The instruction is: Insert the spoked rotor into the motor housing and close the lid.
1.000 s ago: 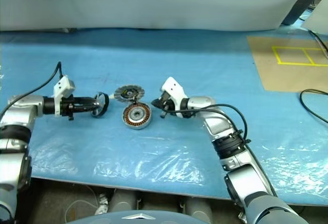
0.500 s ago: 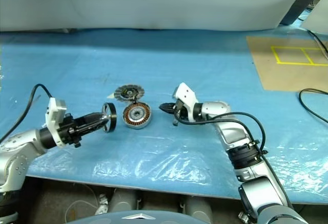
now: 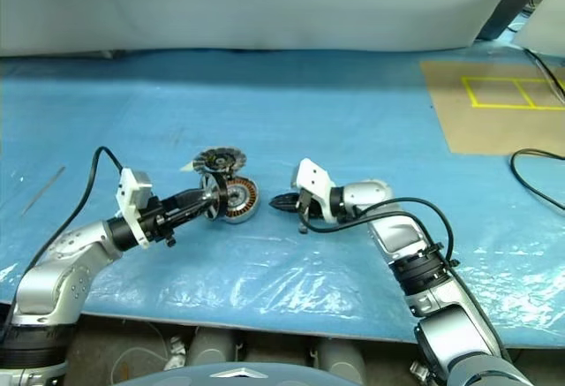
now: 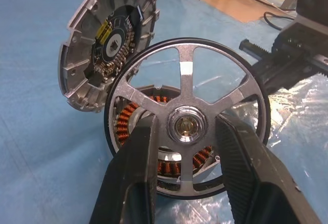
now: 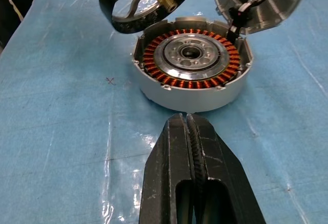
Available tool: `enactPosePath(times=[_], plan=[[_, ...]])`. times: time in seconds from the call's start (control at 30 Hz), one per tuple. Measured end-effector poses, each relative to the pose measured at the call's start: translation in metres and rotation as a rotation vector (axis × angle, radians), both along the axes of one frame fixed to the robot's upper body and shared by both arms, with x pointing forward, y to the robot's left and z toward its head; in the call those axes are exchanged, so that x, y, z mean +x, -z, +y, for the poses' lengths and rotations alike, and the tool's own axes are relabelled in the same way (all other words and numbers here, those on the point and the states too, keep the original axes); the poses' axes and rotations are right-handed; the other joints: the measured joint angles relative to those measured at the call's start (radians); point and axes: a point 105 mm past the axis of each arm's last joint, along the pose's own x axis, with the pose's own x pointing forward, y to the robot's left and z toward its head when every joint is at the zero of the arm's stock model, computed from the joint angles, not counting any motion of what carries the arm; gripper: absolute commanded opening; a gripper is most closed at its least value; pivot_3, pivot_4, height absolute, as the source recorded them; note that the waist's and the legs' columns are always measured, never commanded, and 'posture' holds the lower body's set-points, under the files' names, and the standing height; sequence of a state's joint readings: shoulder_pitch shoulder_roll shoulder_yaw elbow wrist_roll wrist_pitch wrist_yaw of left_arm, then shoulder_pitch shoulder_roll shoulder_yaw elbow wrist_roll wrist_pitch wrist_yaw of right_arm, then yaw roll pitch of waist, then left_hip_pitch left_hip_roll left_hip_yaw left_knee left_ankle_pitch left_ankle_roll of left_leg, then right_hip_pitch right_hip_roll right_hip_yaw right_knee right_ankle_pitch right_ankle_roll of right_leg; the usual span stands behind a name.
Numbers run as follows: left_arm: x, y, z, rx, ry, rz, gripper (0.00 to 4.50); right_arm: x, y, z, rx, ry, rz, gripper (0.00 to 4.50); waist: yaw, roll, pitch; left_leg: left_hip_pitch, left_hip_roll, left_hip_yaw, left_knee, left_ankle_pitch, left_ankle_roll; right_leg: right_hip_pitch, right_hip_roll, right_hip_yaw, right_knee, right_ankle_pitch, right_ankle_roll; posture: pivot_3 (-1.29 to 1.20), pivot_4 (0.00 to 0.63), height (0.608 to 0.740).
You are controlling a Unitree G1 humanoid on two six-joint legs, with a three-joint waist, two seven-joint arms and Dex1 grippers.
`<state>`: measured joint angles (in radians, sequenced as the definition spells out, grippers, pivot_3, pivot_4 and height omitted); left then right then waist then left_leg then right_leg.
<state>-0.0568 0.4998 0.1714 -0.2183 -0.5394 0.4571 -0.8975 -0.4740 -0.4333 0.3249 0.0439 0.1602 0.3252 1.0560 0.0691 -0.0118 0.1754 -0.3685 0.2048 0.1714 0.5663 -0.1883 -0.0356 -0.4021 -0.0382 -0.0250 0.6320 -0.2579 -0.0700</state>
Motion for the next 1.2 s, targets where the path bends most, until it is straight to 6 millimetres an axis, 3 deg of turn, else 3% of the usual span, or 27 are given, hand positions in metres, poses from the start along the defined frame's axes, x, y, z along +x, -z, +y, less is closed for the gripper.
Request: enactPosePath(times=[0.27, 0.67, 1.2], plan=[[0.003, 0.003, -0.007, -0.015, -0.01, 0.001, 1.32, -0.001, 0.004, -0.003, -0.009, 0.009, 0.015, 0.0, 0.001, 0.0, 0.0, 0.0, 0.0, 0.0, 0.001, 0.0, 0.0, 0.001, 0.0, 0.0, 0.0, 0.0, -0.001, 0.0, 0.15, 0.74], [0.001, -0.01, -0.013, -0.087, 0.019, 0.02, 1.32, -0.003, 0.008, -0.004, -0.015, 0.011, 0.031, 0.0, 0.0, 0.0, 0.0, 0.0, 0.0, 0.0, 0.002, 0.0, 0.0, 0.001, 0.0, 0.0, 0.002, -0.001, -0.002, 0.0, 0.15, 0.74], [0.008, 0.005, -0.02, -0.035, -0.007, 0.018, 1.32, -0.001, 0.008, -0.005, -0.022, 0.027, 0.023, 0.0, 0.0, 0.0, 0.0, 0.0, 0.0, 0.0, 0.005, 0.0, 0.0, 0.001, 0.0, 0.0, 0.004, -0.001, -0.002, 0.0, 0.15, 0.74]])
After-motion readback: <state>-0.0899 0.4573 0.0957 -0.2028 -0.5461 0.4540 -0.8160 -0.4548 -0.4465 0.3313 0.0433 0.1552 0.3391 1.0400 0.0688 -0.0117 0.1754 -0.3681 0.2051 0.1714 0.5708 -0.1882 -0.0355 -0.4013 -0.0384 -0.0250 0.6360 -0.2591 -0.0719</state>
